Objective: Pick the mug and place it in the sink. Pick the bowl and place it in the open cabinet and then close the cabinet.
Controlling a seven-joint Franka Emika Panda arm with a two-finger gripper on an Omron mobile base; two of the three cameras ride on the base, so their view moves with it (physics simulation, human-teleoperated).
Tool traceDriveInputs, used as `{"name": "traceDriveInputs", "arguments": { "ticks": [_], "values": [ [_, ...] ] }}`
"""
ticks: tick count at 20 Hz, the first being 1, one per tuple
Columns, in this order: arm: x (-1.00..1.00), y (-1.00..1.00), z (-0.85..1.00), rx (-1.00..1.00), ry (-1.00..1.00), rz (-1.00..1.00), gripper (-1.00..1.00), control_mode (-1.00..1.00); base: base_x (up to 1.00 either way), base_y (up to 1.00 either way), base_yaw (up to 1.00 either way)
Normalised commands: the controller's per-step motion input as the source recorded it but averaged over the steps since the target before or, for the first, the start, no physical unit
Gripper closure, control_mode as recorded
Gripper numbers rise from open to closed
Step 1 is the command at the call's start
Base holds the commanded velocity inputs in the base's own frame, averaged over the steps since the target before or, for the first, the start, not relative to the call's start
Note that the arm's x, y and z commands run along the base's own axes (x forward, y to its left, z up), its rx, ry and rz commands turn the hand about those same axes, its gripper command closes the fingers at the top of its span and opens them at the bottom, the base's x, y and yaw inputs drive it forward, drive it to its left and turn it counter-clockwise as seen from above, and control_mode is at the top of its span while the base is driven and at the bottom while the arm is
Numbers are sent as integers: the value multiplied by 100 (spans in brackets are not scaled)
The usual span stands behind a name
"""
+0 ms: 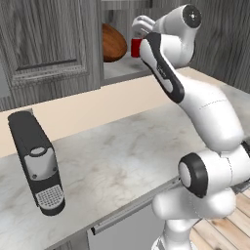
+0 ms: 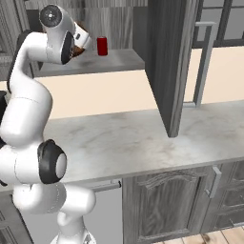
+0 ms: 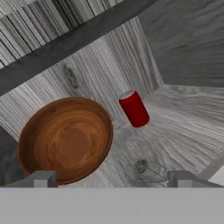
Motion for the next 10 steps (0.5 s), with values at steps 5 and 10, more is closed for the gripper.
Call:
{"name": "traceDriveInputs", "arguments": {
  "ticks": [5,10],
  "values": [
    [-99,-25,13,-3,4,0,-100,-100,0,0,0],
    [-100,-13,-2,-7,-13,0,-100,-100,0,0,0]
  ]
}}
